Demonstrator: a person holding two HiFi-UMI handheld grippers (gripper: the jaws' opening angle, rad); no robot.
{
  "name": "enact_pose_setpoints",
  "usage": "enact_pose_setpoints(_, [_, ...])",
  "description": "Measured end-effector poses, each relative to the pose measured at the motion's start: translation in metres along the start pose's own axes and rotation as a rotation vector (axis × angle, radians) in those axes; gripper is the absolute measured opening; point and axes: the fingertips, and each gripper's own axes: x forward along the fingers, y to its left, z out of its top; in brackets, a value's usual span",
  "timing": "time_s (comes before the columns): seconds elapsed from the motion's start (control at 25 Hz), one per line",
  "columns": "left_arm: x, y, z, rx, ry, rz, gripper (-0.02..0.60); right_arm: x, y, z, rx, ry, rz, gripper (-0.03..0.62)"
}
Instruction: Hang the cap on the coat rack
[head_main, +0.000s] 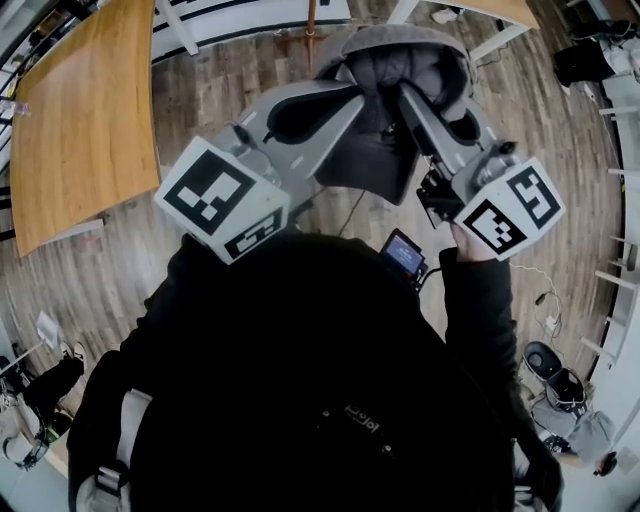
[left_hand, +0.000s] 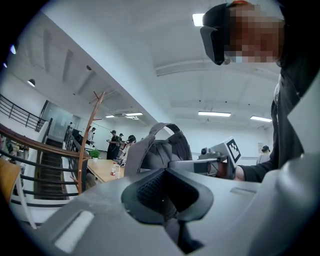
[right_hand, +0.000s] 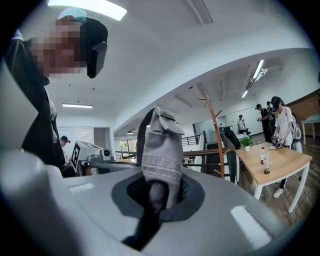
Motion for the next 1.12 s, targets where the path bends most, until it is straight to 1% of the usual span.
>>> enact_pose_setpoints(0.12, [-0.005,0.011,0.003,-0.001,-0.005,-0.003,0.003,0.012,0.001,0.002,0.0,0.008,0.001,0.015])
enact_pose_setpoints(0.36, [-0.003,0.012,-0.001,-0.014,0.009,-0.014,0.003,0.011,0.001,0.001,-0.004,0.036,-0.004,0.015])
enact_pose_setpoints(0.48, [-0.006,0.016,0.002,-0.014,0.008,-0.012,0.003,0.015,0.004,0.003,0.003,0.033,0.005,0.015])
enact_pose_setpoints(0.72, [-0.041,0.066,-0.002,-0.03,0.004,0.016,0.003,0.077,0.015,-0.005,0.002,0.053,0.039,0.015])
enact_pose_setpoints(0.92, [-0.043,0.079,-0.007,-0.042,0.036,0.046,0.003,0.095,0.009,-0.003,0.011,0.059,0.086,0.015])
enact_pose_setpoints(1.12, [-0.04,0.108,-0.005,-0.037,0.043,0.094,0.005,0.125,-0.011,0.0,0.035,0.044,0.13,0.015])
